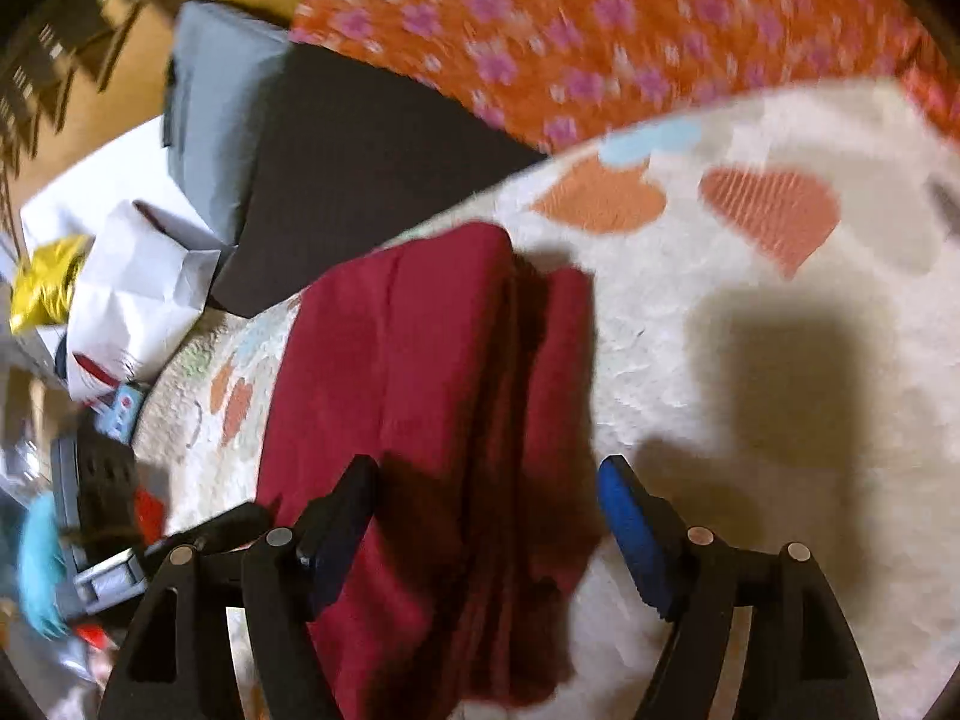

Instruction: Fold small clothes

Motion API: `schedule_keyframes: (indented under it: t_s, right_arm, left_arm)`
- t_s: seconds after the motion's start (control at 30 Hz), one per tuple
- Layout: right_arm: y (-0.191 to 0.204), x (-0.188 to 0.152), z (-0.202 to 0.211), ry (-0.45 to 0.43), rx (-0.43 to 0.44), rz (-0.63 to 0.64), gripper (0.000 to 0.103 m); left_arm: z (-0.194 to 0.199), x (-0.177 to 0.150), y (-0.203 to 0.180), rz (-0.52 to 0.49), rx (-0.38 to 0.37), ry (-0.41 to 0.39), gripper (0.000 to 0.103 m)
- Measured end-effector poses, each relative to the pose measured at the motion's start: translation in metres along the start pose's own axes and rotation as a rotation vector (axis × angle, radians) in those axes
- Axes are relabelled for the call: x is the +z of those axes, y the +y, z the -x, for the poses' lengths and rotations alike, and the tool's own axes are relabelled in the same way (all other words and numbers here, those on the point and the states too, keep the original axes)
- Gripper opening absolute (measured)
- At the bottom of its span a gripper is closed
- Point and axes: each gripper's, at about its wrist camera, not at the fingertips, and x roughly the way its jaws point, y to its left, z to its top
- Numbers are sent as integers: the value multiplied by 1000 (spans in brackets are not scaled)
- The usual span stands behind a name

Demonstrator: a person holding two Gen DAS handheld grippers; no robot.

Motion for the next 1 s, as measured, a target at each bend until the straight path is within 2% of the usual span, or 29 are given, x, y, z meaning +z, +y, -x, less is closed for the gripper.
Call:
schedule_keyframes:
  t_s: [0.1,0.17,0.23,0.37,0.47,0.53,0.7,0.77,0.83,0.9,1.0]
  right_arm:
    - [-8,2,-27,47,96,-33,76]
    - [-8,0,-30,9,121,-36,76]
    - [-4,-1,-31,-11,105,-11,71]
    - [15,-6,-19,-37,52,37,55]
    - [44,-15,-4,-50,29,117,52]
    - [63,-29,4,-52,38,143,52]
    - [87,-67,6,-36,94,142,52]
    - [89,-84,-12,41,82,123,52]
    - [87,-94,-22,122,24,94,53]
    - [84,-100,-7,108,50,66,55]
    - [89,-103,24,46,30,80,55]
  left_arm:
    - [-13,3,4,16,-22,21,83]
    - [-21,3,8,36,-46,34,84]
    - [-22,4,8,31,-62,24,84]
    - [-12,1,4,9,-63,29,71]
    - [7,-5,2,9,-48,39,69]
    - [28,-10,-3,-23,-37,14,69]
    - [76,-37,0,-114,57,-30,69]
    - [76,-50,12,-115,120,-3,69]
    - [72,-62,25,-97,195,41,69]
    - [82,-70,28,-119,211,15,69]
    - [103,-77,16,-204,279,-33,69]
